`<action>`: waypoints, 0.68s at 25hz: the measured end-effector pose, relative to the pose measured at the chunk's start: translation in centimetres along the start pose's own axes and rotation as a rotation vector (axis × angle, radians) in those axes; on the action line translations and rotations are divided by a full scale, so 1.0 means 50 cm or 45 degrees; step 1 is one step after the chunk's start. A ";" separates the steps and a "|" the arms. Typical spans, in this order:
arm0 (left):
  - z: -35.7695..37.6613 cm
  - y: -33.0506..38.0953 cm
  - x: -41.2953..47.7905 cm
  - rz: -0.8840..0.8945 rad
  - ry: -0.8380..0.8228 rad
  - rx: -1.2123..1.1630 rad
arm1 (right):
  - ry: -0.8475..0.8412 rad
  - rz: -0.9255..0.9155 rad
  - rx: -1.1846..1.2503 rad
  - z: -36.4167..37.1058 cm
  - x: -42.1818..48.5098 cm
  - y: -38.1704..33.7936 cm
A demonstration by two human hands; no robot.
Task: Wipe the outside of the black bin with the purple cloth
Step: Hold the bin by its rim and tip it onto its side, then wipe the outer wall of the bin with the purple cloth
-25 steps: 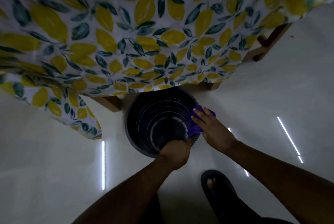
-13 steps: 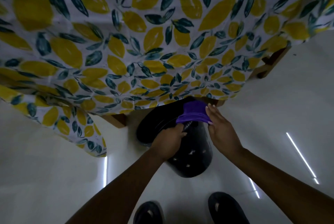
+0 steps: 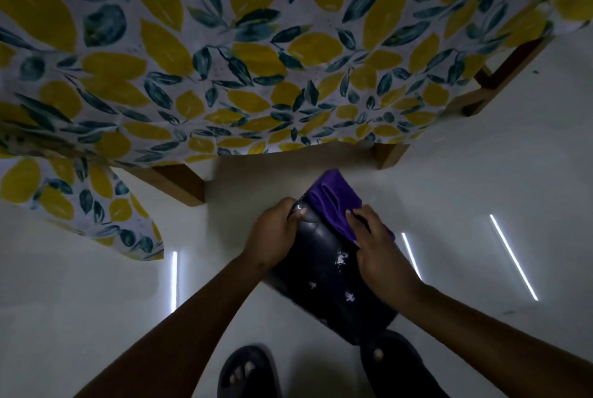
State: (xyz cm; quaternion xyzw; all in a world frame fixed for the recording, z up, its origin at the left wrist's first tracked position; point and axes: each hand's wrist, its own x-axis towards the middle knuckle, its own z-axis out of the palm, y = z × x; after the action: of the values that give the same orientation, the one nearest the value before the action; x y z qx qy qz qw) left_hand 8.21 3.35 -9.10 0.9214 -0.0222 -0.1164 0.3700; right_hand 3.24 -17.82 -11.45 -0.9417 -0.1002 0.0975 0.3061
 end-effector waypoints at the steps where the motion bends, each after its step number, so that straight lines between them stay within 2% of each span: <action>1: 0.000 -0.010 0.003 -0.040 0.023 -0.026 | -0.072 0.083 0.053 0.009 -0.010 0.004; 3: -0.005 -0.034 0.012 -0.126 0.068 -0.078 | -0.135 0.109 0.042 0.023 -0.033 0.017; 6: -0.008 -0.049 0.015 -0.159 0.053 -0.135 | -0.101 -0.063 -0.104 0.031 -0.041 0.031; 10: -0.004 -0.043 0.016 -0.108 0.037 -0.084 | 0.056 -0.026 0.062 0.051 0.046 0.031; 14: -0.005 -0.047 0.012 -0.087 0.064 -0.106 | 0.032 -0.070 0.107 0.079 0.125 0.017; 17: -0.007 -0.050 0.008 -0.114 0.076 -0.101 | 0.004 0.101 0.205 0.078 0.136 0.051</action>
State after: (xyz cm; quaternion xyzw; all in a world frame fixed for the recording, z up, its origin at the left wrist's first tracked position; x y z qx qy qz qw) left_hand 8.56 5.34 -10.67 0.9092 0.0347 -0.1060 0.4011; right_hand 9.13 -15.96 -16.89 -0.9174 -0.0540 0.1157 0.3768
